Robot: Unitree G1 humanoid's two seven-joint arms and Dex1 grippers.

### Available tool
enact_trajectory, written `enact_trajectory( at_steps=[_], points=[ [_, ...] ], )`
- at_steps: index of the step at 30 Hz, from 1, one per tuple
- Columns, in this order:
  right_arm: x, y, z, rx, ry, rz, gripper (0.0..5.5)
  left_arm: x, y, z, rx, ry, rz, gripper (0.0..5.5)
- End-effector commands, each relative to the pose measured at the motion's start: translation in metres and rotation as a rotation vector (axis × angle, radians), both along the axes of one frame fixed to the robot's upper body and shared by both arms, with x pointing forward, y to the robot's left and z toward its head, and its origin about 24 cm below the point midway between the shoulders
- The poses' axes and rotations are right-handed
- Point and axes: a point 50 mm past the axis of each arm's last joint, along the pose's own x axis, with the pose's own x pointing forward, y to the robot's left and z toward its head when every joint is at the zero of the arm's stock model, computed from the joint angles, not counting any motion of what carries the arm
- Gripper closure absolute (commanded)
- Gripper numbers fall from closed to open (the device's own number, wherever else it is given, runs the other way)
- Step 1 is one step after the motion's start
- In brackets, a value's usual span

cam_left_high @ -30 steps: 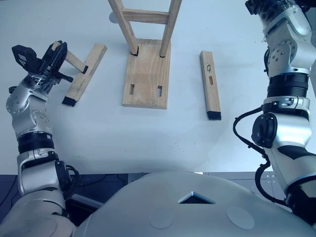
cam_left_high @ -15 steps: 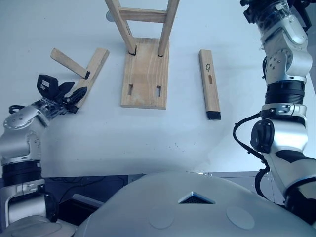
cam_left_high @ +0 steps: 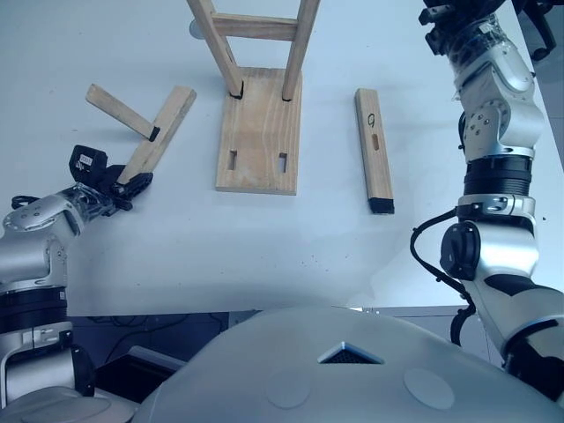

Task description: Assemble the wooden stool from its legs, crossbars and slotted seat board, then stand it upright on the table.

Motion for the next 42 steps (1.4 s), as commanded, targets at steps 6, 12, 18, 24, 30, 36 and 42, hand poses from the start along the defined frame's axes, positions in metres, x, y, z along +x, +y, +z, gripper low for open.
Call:
enact_trajectory(
  at_steps=[6,12,18,24,30,36,42],
  points=[
    [0.009,-0.003,0.011,0.081,0.045,0.028,5.5,0.022,-0.01,0.02,-0.134,-0.197,0.051,3.52],
    [0.017,-0.002,0.025,0.2,0.117,0.132,4.74,0.055,-0.034,0.074,-0.351,-0.574,0.06,3.52],
    [0.019,0.021,0.086,0.362,0.099,0.456,3.73,0.058,-0.072,0.145,-0.62,-0.812,-0.207,3.52],
    [-0.007,0.046,0.126,0.455,0.083,0.849,2.87,0.047,-0.114,0.173,-0.739,-0.703,-0.524,3.52],
    [-0.026,0.059,0.13,0.512,0.102,1.044,2.01,0.053,-0.146,0.174,-0.792,-0.599,-0.697,3.52],
    [-0.023,0.052,0.135,0.699,0.151,1.073,1.25,0.05,-0.158,0.167,-0.843,-0.53,-0.753,3.52],
    [-0.028,0.046,0.141,0.818,0.161,1.177,1.25,0.043,-0.176,0.148,-0.85,-0.437,-0.79,3.52]
  ],
)
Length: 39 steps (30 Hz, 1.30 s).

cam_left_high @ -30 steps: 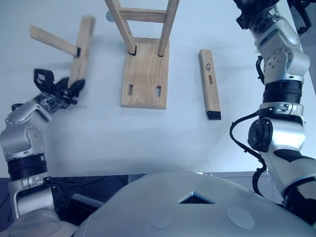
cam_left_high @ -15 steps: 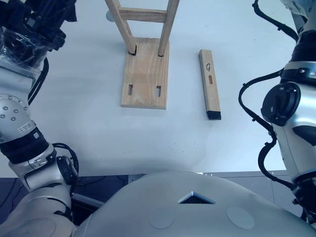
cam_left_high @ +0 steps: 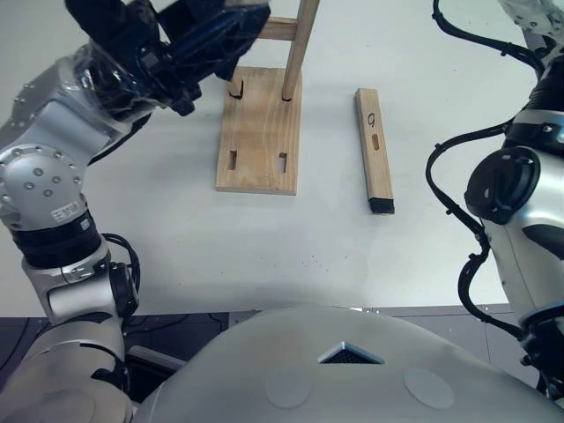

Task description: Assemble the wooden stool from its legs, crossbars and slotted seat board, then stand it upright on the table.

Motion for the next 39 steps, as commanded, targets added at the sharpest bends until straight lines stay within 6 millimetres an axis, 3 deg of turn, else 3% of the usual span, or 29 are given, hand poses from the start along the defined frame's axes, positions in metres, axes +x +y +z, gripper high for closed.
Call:
enact_trajectory(
  at_steps=[1,4,15,21,23,27,32,36,39],
  points=[
    [-0.001,0.001,0.012,0.047,-0.009,0.045,1.25,-0.008,-0.012,-0.01,0.025,0.032,-0.048,3.52],
    [-0.005,0.0,0.014,0.069,-0.033,0.066,1.25,-0.008,-0.017,-0.015,0.024,0.049,-0.052,3.52],
    [0.0,0.0,0.012,0.0,-0.094,-0.076,3.12,-0.005,-0.009,-0.015,0.004,0.053,-0.01,3.52],
    [-0.014,0.014,0.007,-0.024,-0.233,-0.11,3.38,-0.003,-0.002,-0.014,0.003,0.057,-0.009,3.52],
    [-0.013,0.014,0.006,0.019,-0.211,-0.142,3.39,-0.002,0.002,-0.013,0.001,0.063,-0.004,3.03],
    [-0.011,0.013,0.005,0.049,-0.219,-0.235,3.4,-0.004,0.013,-0.017,0.058,0.093,-0.003,2.58],
    [-0.009,0.012,-0.012,0.038,-0.204,-0.313,3.4,-0.016,0.037,-0.028,0.162,0.182,-0.006,1.91],
    [-0.017,0.021,-0.025,-0.047,-0.294,-0.394,3.4,-0.019,0.064,-0.045,0.308,0.251,0.083,1.87],
    [-0.025,0.029,-0.046,-0.157,-0.359,-0.42,3.4,-0.017,0.085,-0.051,0.345,0.28,0.178,1.87]
  ],
)
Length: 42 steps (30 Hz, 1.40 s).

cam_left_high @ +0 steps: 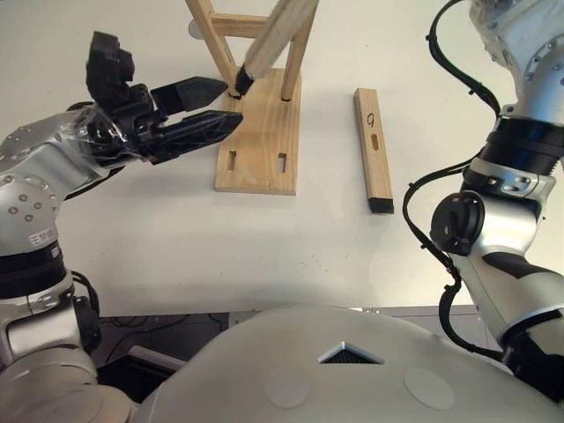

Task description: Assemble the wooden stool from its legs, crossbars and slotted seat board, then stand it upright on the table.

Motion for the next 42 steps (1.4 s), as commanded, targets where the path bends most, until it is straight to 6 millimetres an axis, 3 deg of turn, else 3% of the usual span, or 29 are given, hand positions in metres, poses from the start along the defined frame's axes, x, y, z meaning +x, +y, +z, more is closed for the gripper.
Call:
enact_trajectory(
  at_steps=[1,4,8,13,26,32,42],
  points=[
    [-0.01,0.013,-0.026,-0.107,-0.045,-0.027,3.4,0.002,0.028,-0.007,0.081,0.023,0.107,1.87],
    [-0.018,0.016,-0.042,-0.185,-0.077,-0.037,3.4,0.005,0.035,-0.018,0.129,0.051,0.125,1.87],
    [-0.016,0.012,-0.066,-0.274,-0.054,-0.054,3.4,0.006,0.03,-0.032,0.155,0.066,0.11,1.87],
    [-0.018,0.008,-0.078,-0.345,-0.041,-0.017,3.4,0.011,0.027,-0.039,0.169,0.048,0.13,1.87],
    [-0.021,0.008,-0.068,-0.392,-0.049,0.089,3.42,0.008,0.018,-0.056,0.134,0.065,0.175,1.87],
    [-0.019,0.005,-0.058,-0.407,-0.076,0.089,3.43,0.007,0.015,-0.062,0.116,0.069,0.193,1.87],
    [-0.018,0.006,-0.056,-0.487,-0.128,0.077,3.43,0.006,0.013,-0.071,0.1,0.09,0.201,1.87]
  ],
)
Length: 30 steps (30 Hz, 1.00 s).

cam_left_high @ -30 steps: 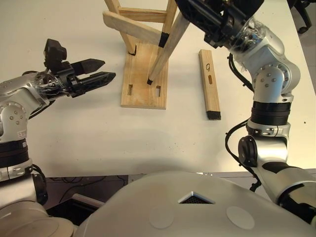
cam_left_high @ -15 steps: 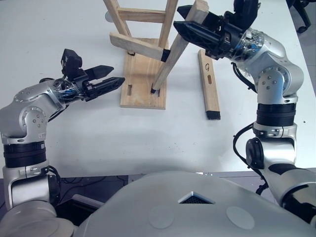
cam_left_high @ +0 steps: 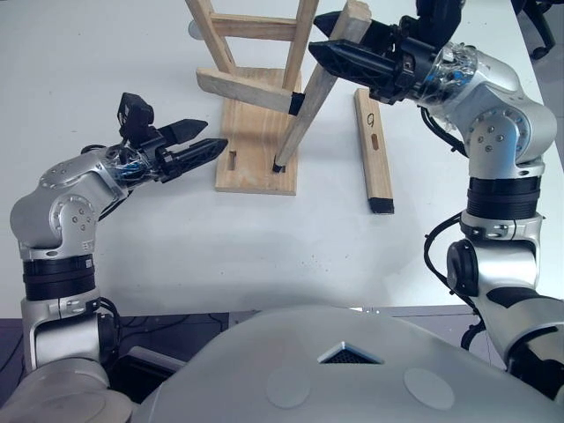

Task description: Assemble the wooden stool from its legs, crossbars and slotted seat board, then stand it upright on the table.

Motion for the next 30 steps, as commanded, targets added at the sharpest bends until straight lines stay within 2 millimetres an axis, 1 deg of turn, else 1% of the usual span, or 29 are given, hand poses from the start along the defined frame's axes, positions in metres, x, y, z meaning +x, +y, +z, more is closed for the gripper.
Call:
enact_trajectory(
  at_steps=[1,6,9,12,16,19,22,24,25,28,30],
  points=[
    [0.0,-0.002,0.01,-0.081,-0.071,0.005,3.43,0.0,0.0,-0.006,0.003,0.003,0.015,1.87],
    [-0.001,-0.003,0.016,-0.094,-0.09,0.021,3.43,0.0,0.0,-0.01,-0.005,0.005,0.025,1.87],
    [-0.001,-0.004,0.016,-0.104,-0.092,0.025,3.43,0.0,0.001,-0.012,-0.006,0.006,0.032,1.87],
    [-0.01,-0.001,0.008,-0.154,-0.124,0.038,3.43,0.001,0.0,-0.013,-0.007,0.003,0.031,1.87],
    [-0.03,0.005,-0.007,-0.306,-0.203,0.099,3.44,-0.001,0.002,-0.014,-0.011,0.006,0.048,1.87],
    [-0.036,0.011,-0.009,-0.349,-0.244,0.123,3.44,-0.002,0.003,-0.016,-0.01,0.012,0.057,1.87],
    [-0.038,0.018,-0.011,-0.388,-0.26,0.12,3.44,-0.003,0.006,-0.019,0.012,0.018,0.078,1.87],
    [-0.035,0.022,-0.021,-0.471,-0.225,0.104,3.44,-0.005,0.011,-0.022,0.046,0.024,0.098,1.87],
    [-0.033,0.024,-0.031,-0.536,-0.197,0.098,3.44,-0.006,0.014,-0.025,0.065,0.029,0.108,1.87],
    [-0.029,0.021,-0.048,-0.655,-0.143,0.105,3.44,-0.009,0.018,-0.03,0.093,0.037,0.13,1.87],
    [-0.027,0.017,-0.05,-0.697,-0.166,0.113,3.44,-0.011,0.019,-0.032,0.092,0.035,0.147,1.87]
  ],
)
